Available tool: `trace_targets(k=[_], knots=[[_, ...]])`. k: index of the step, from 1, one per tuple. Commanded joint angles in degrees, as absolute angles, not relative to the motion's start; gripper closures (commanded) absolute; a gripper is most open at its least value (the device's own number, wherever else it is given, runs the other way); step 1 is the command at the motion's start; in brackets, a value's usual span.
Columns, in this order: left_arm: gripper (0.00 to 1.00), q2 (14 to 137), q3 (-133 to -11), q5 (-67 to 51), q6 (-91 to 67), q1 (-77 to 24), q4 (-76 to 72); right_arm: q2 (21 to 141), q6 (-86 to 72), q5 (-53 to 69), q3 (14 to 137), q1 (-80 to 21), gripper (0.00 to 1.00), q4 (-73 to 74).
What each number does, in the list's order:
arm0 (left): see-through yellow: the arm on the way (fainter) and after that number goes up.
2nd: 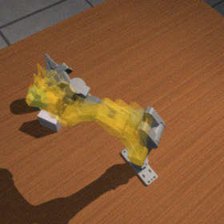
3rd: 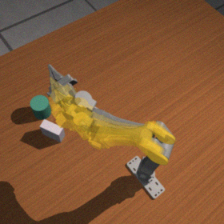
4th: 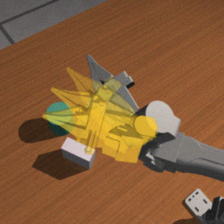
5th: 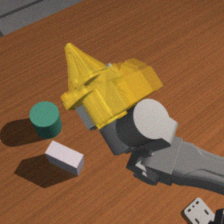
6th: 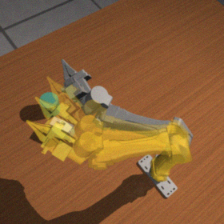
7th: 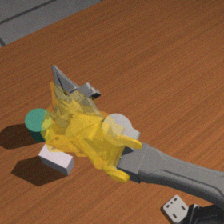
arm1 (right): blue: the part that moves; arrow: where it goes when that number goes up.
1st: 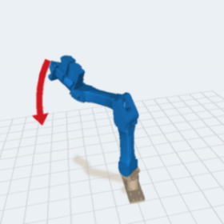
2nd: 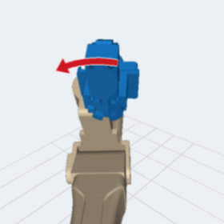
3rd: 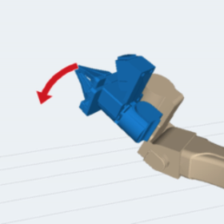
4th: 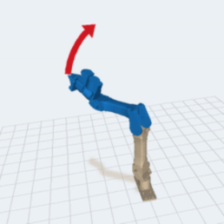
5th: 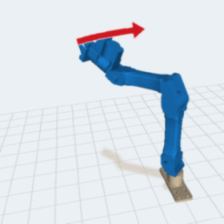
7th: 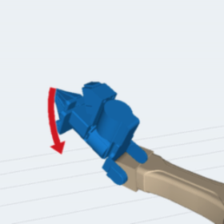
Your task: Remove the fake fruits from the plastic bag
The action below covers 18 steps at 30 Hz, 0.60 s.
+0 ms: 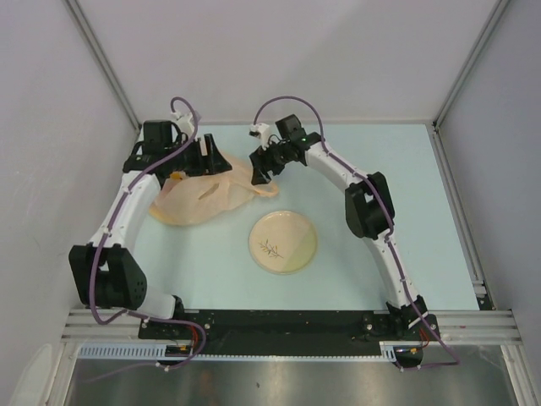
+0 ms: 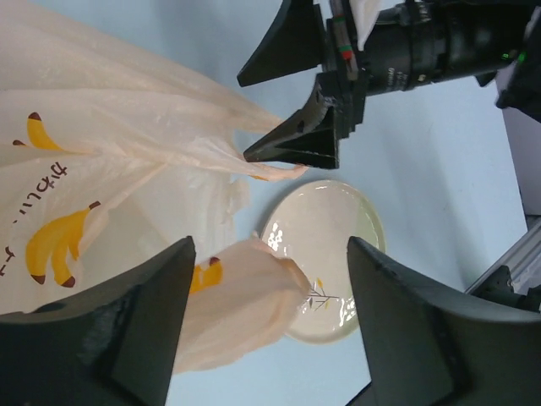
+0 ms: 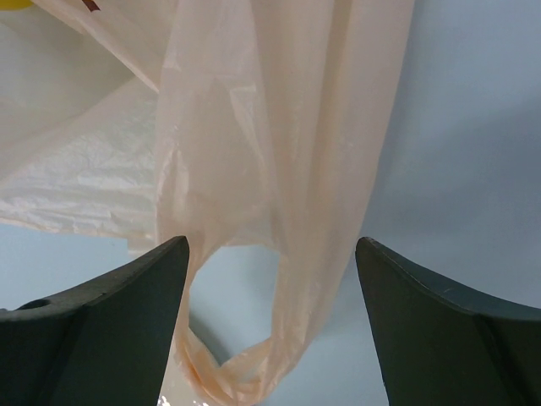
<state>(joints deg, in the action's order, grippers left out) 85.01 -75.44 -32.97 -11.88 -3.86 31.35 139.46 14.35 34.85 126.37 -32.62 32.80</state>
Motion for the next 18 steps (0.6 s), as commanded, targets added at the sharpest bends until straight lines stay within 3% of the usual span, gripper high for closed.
trace_targets(k=[1,8,14,18], knots=[[0.19,78.8,-75.0,-36.9,-9.0,-4.1,31.6,134.9,12.7,41.5,126.9,-32.3,0.15,32.3],[0.13,77.3,-75.4,-40.1,3.9,-4.1,36.6,135.7,12.7,43.2,125.7,-32.6,0.14,32.6],[0.13,76.6,-73.0,-30.9,12.6,-4.1,37.0,134.8,13.2,45.8,124.5,-32.4,0.13,34.2],[0.16,77.2,-72.2,-30.8,14.0,-4.3,36.6,132.5,14.9,43.4,123.8,-32.7,0.04,33.8]])
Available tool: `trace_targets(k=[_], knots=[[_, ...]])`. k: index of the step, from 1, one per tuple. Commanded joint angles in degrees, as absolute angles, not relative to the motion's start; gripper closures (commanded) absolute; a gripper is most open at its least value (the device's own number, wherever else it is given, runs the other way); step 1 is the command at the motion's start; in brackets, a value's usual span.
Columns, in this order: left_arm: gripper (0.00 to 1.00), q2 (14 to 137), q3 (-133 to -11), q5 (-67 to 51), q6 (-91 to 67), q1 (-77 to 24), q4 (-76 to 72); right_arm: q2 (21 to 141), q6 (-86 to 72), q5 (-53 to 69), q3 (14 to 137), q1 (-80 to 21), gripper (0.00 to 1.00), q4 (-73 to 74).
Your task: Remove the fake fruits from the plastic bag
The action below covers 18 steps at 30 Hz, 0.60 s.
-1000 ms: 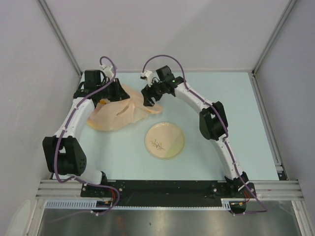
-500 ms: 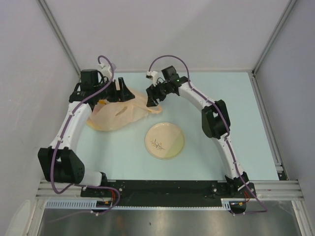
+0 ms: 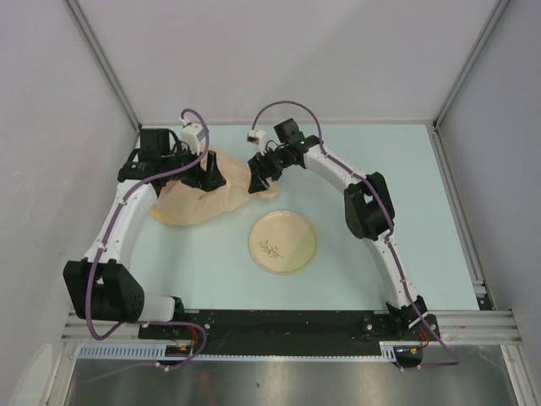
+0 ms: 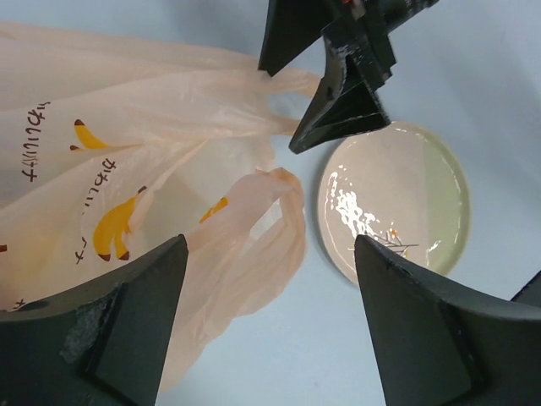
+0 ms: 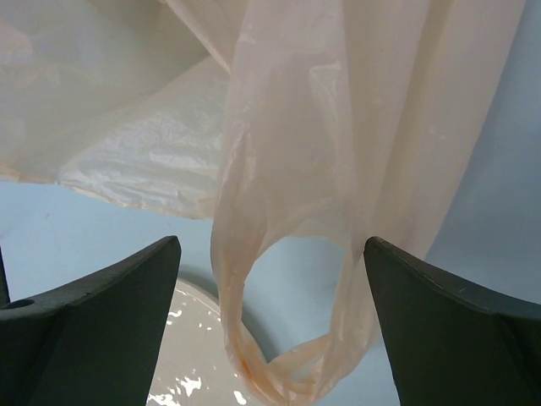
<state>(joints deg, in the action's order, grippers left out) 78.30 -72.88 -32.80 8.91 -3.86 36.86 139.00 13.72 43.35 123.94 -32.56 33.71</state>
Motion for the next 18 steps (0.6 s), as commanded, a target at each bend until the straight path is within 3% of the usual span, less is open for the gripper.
trace_targets(k=[1,5,8,12,14,16,17,18], knots=[[0.16,77.6,-71.9,-30.6,14.1,-4.6,36.0,132.1,15.4,42.6,123.8,-32.9,0.04,33.8],[0.23,78.1,-70.2,-29.0,13.8,-5.2,33.0,127.9,17.6,40.2,118.9,-33.8,0.03,30.7],[0.35,78.6,-70.0,-29.6,13.0,-5.4,31.0,126.1,19.5,38.8,114.8,-35.2,0.04,28.8],[0.63,79.8,-70.0,-29.9,13.4,-5.9,30.5,126.3,19.9,34.0,111.5,-37.1,0.1,29.2],[0.69,80.8,-70.0,-30.0,13.4,-6.1,30.7,126.5,19.8,31.4,109.5,-38.1,0.12,27.2],[0.82,81.2,-70.0,-30.5,13.5,-6.2,30.9,126.6,19.0,28.0,107.2,-38.2,0.12,24.9],[0.98,81.4,-70.1,-30.6,13.6,-6.3,31.0,126.7,18.5,27.0,106.7,-38.2,0.14,24.1],[1.0,81.3,-70.1,-30.5,13.7,-6.4,30.9,126.8,17.9,24.5,106.3,-38.2,0.16,23.4]])
